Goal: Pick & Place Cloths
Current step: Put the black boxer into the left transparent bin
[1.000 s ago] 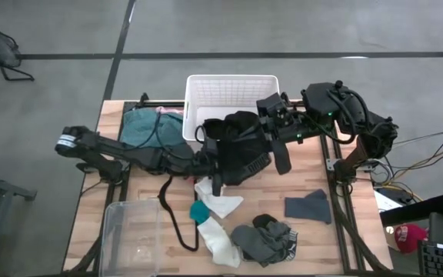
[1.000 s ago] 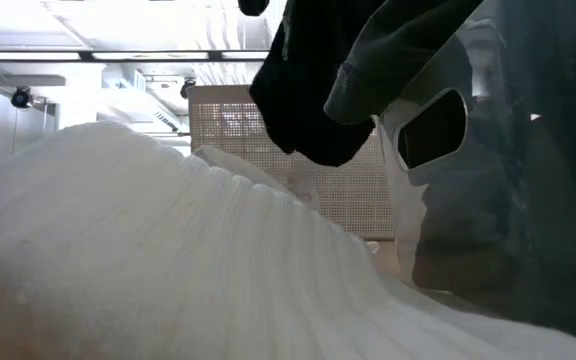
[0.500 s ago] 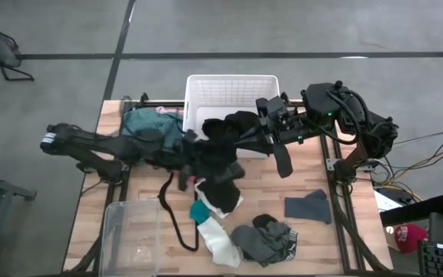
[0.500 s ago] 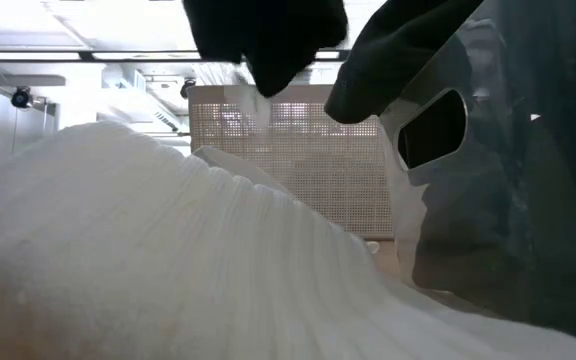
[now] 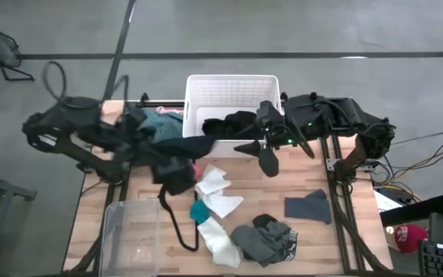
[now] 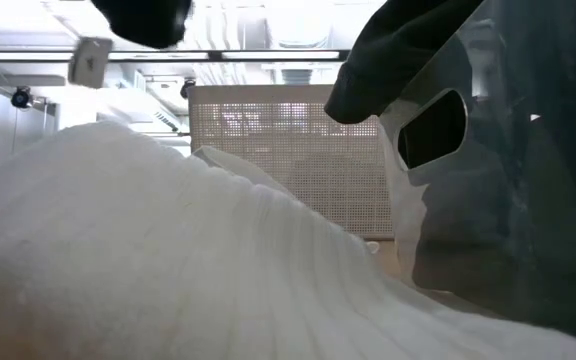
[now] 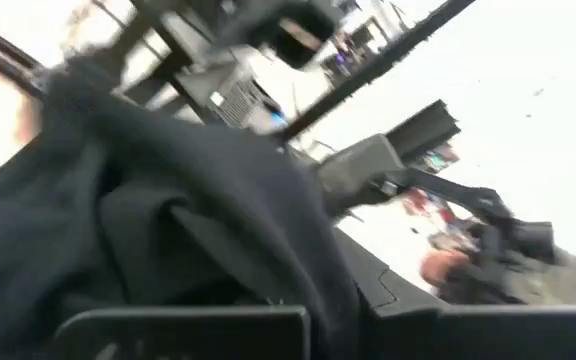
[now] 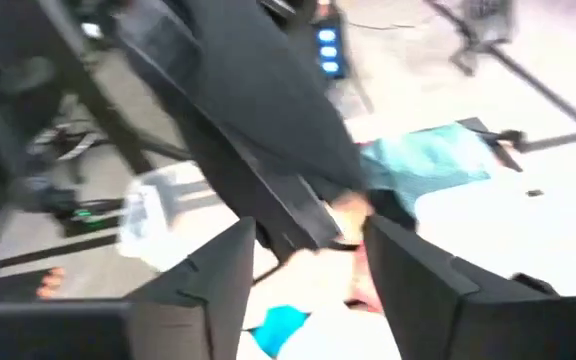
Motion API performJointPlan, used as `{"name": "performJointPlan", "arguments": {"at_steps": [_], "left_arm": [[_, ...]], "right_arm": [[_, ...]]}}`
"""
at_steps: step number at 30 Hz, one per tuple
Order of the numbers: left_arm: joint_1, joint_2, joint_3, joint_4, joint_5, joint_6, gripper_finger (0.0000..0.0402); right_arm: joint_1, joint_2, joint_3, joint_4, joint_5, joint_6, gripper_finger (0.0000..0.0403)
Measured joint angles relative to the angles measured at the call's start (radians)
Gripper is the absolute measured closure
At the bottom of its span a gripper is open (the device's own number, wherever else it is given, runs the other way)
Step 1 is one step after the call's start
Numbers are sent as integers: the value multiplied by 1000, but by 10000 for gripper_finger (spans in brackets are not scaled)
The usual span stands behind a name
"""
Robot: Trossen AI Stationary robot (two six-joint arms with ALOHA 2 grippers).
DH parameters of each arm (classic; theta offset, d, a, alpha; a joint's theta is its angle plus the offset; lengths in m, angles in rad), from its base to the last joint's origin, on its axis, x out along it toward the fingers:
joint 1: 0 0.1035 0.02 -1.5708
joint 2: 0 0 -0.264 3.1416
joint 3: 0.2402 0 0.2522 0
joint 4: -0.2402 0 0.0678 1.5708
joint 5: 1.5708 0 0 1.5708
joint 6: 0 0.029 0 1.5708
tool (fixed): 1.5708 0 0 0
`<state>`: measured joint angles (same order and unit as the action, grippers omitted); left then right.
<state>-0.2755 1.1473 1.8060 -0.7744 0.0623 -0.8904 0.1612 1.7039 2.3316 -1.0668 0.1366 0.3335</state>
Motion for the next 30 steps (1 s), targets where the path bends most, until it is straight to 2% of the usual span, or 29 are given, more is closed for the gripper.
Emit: {"name": "performJointPlan", "arguments": {"at_steps": [4,7,10,16,23,30], "left_arm": [[-62,2,90,-91,14,-106,394],[-119,4,123,-149,66,-191,393],[-184,5,127,-182,111,-293,393],[-333,35,119,-327,123,-471,392],[-437,107,116,-474,168,-584,392],[-477,173,57,-510,255,-630,390]], "right_arm": [[0,1,-23,-12,47,-8,179],[-2,1,-51,-8,50,-17,163],[-2,1,-81,-8,50,-16,152],[-2,1,-132,-6,50,4,140],[-4,1,-150,2,50,4,152],[-7,1,-150,3,49,3,175]]}}
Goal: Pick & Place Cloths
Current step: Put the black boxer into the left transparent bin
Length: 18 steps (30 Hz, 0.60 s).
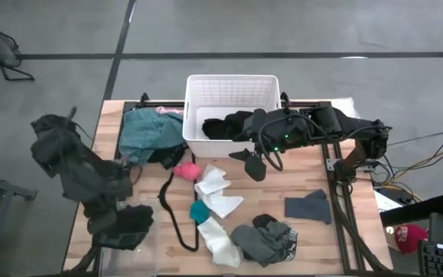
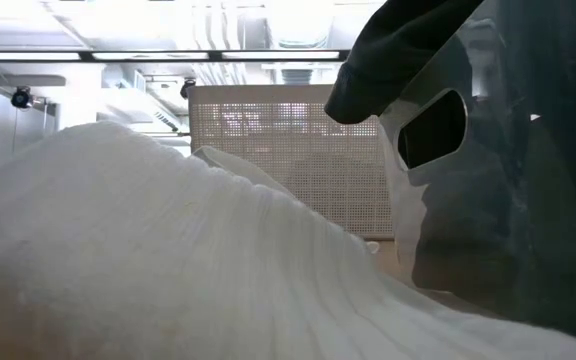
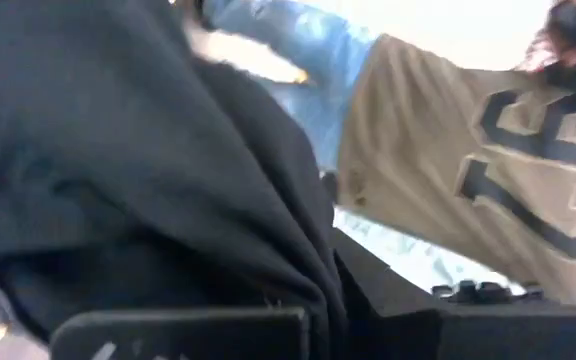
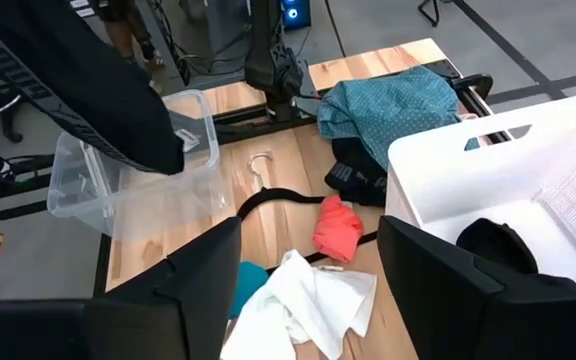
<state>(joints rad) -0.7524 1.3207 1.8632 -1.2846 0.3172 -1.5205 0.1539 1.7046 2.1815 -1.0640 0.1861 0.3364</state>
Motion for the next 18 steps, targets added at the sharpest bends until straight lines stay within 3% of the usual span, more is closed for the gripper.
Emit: {"name": "performJointPlan", "arguments": {"at_steps": [5,8,18], "left_arm": [[-20,39,-103,-30,159,14,389],[-23,49,-189,-47,204,64,389],[-22,30,-474,57,208,147,387]], "right_arm": [[0,0,0,0,0,-3,183],[0,0,0,0,0,-3,181],[-6,0,0,9,0,1,159]]}}
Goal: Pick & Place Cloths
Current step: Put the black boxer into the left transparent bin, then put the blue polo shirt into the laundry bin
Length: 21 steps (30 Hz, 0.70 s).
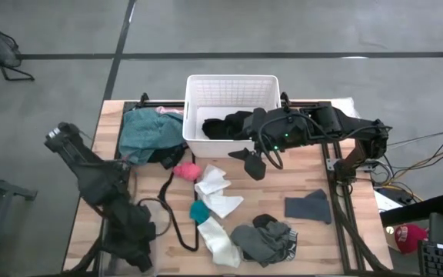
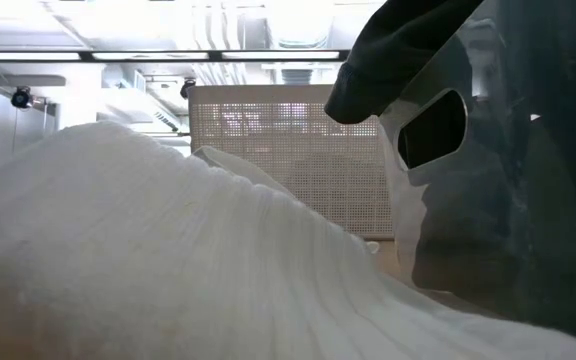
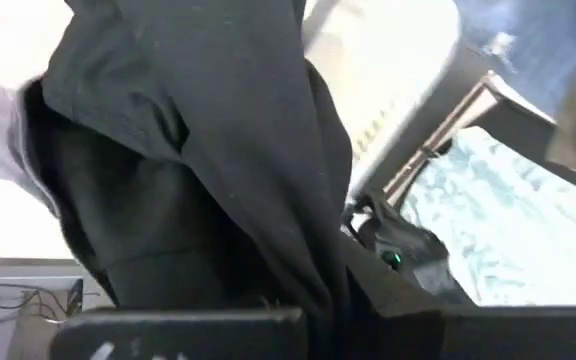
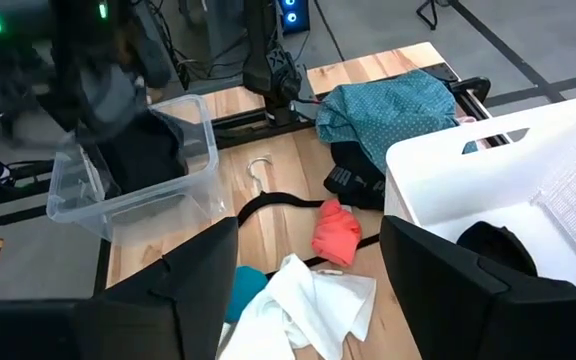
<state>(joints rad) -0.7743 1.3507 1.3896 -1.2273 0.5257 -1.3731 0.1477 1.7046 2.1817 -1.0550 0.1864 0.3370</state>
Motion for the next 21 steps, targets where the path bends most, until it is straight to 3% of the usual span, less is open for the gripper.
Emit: {"name": "performJointPlan", "arguments": {"at_steps": [3,7,15,21], "left_arm": [[0,-10,-85,52,-7,-14,377],[0,-24,-151,92,-13,-16,334],[21,-44,-156,106,-95,12,215],[26,-89,-139,75,-156,30,181]], "right_arm": [[0,0,0,1,0,3,154],[0,0,0,14,0,3,151],[0,0,-3,19,0,3,176],[-7,0,-4,41,0,0,189]]}}
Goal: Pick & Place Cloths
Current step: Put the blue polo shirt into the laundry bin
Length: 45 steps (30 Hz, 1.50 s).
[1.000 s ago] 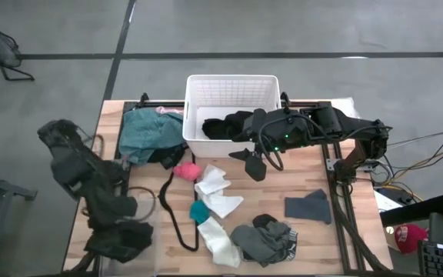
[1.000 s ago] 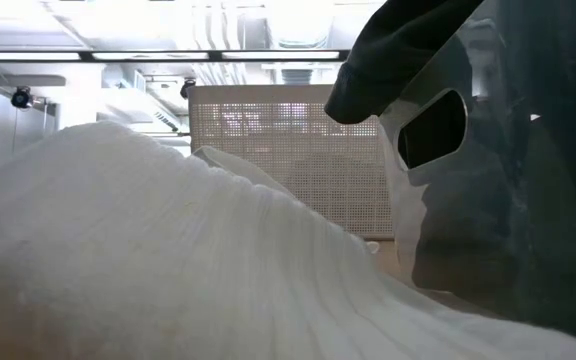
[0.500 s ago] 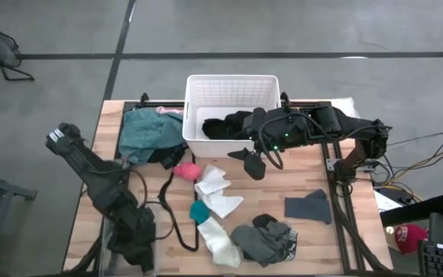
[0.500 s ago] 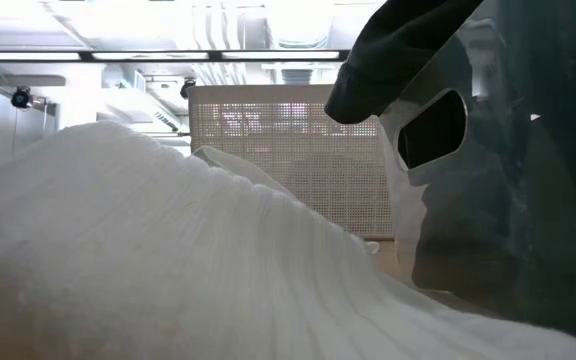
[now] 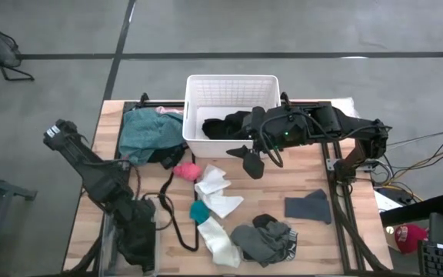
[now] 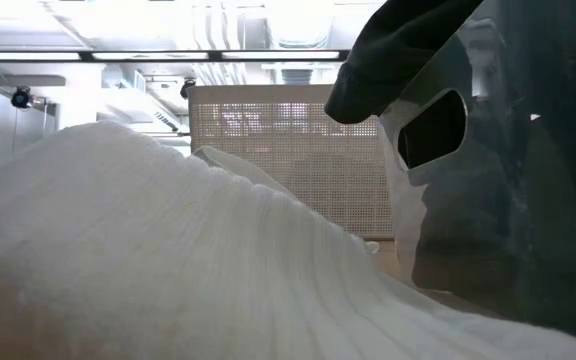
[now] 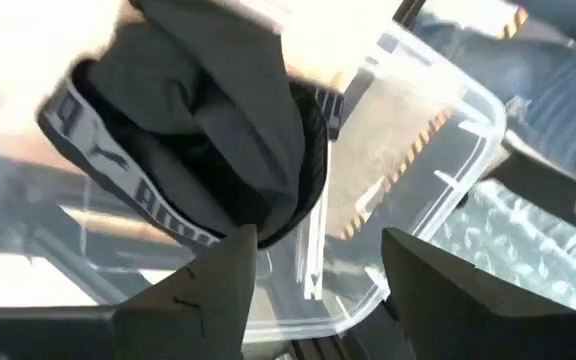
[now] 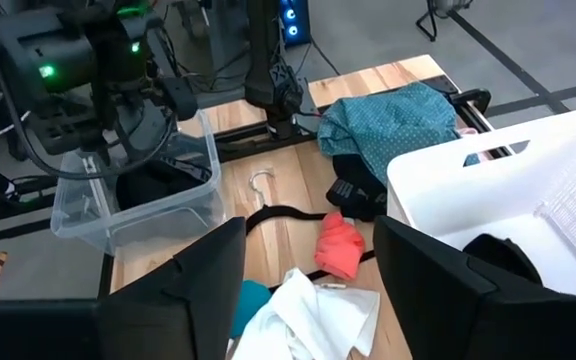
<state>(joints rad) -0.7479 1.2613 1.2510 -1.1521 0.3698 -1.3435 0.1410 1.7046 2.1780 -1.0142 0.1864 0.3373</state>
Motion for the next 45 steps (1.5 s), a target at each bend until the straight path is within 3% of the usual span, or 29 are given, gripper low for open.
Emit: {"name": "performJointPlan", "arguments": {"at_steps": [5,10,15,19,26,33,38,45], "left_arm": [[8,-74,33,-61,-128,-22,181],[58,-157,53,-152,-432,-41,181],[219,-199,51,-271,-566,3,181],[376,-219,51,-273,-664,133,181],[759,-214,34,-258,-665,376,181],[1061,-205,-50,-134,-531,712,181],[1176,-169,-166,-100,-491,830,181],[1206,-138,-327,100,-509,926,181]], "right_arm": [[-3,0,0,11,0,2,193],[-4,0,0,11,0,2,189],[-4,0,-7,35,0,2,182],[-4,0,-16,43,0,3,177],[-4,0,-39,56,-3,24,186],[-4,0,-44,56,-3,30,204],[-4,0,-45,56,-4,49,218],[-4,0,-45,56,-3,48,238]]}}
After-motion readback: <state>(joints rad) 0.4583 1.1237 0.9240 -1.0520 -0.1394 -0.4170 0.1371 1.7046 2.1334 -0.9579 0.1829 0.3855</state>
